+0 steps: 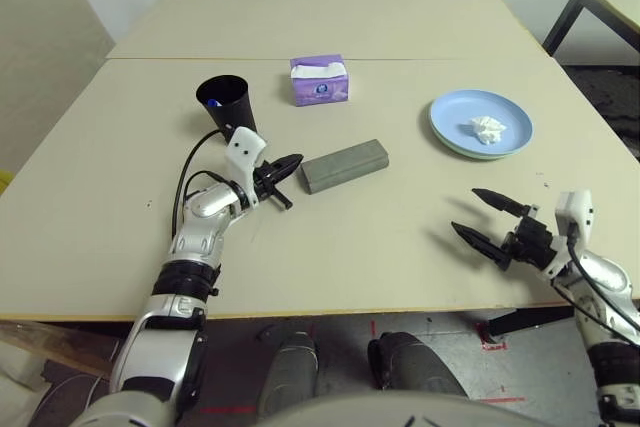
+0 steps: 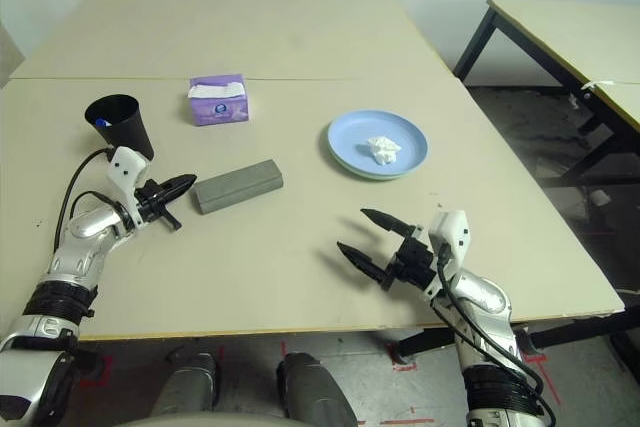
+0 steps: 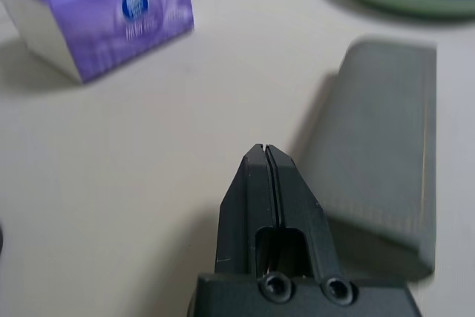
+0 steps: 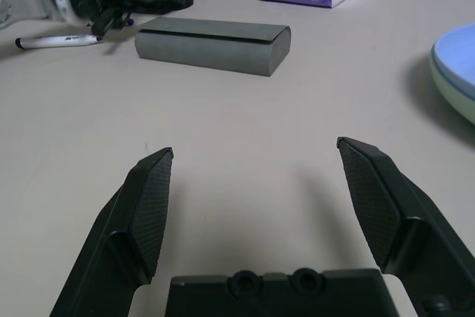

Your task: Organize and tidy the items on the table.

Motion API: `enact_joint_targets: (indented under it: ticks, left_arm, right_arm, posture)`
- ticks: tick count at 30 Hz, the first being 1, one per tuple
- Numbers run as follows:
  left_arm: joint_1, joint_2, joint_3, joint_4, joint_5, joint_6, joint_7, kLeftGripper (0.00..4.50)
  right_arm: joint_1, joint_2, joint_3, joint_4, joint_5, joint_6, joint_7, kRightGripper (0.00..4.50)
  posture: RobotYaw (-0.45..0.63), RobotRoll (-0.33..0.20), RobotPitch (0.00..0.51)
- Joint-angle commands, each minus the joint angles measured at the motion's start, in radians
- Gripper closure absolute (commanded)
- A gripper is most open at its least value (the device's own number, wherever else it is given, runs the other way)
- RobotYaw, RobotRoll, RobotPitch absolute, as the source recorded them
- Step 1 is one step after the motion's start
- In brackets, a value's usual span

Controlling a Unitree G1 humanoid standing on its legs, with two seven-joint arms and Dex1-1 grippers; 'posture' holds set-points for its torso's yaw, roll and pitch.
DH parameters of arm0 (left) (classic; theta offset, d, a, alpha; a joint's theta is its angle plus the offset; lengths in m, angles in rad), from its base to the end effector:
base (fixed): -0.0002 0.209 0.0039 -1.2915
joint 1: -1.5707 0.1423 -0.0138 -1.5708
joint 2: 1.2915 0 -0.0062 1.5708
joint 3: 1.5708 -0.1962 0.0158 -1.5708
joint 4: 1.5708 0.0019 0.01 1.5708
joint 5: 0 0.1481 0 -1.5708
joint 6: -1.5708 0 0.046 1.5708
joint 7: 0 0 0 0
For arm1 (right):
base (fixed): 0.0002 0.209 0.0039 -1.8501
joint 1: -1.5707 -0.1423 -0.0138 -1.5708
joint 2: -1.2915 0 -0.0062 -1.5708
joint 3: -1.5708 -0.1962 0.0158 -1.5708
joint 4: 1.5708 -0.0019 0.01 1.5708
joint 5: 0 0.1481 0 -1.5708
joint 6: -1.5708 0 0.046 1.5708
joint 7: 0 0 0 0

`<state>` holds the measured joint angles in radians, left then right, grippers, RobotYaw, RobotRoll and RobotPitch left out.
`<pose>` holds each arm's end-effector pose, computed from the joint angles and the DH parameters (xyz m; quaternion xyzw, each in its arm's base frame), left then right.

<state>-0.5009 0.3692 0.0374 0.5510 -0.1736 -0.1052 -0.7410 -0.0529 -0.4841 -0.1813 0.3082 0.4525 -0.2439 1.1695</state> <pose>0.3105 0.2299 0.0779 0.0922 -0.0044 -0.3242 0.9415 0.2120 -0.2993 0.0425 -0.0406 -0.0327 0.4284 0.9021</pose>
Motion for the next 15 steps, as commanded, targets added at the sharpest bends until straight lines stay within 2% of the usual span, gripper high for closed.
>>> enact_joint_targets:
  ticks: [1, 5, 15]
  left_arm:
    - [0.003, -0.020, 0.002, -0.021, -0.023, 0.015, -0.009, 4.48]
    - [0.027, -0.028, -0.024, -0.055, -0.030, 0.028, -0.052, 4.48]
    - [0.103, 0.024, -0.056, -0.116, -0.013, 0.058, -0.116, 4.48]
  right_arm:
    - [0.013, -0.002, 0.010, -0.003, -0.011, -0.006, 0.000, 0.00]
    - [0.008, -0.003, 0.009, 0.003, -0.013, -0.008, -0.002, 0.00]
    - [-0.007, 0.003, 0.019, 0.001, -0.019, 0.001, -0.010, 0.00]
  posture:
    - [-0.10, 0.000, 0.103]
    - [-0.10, 0.000, 0.103]
    - [-0.09, 0.000, 0.104]
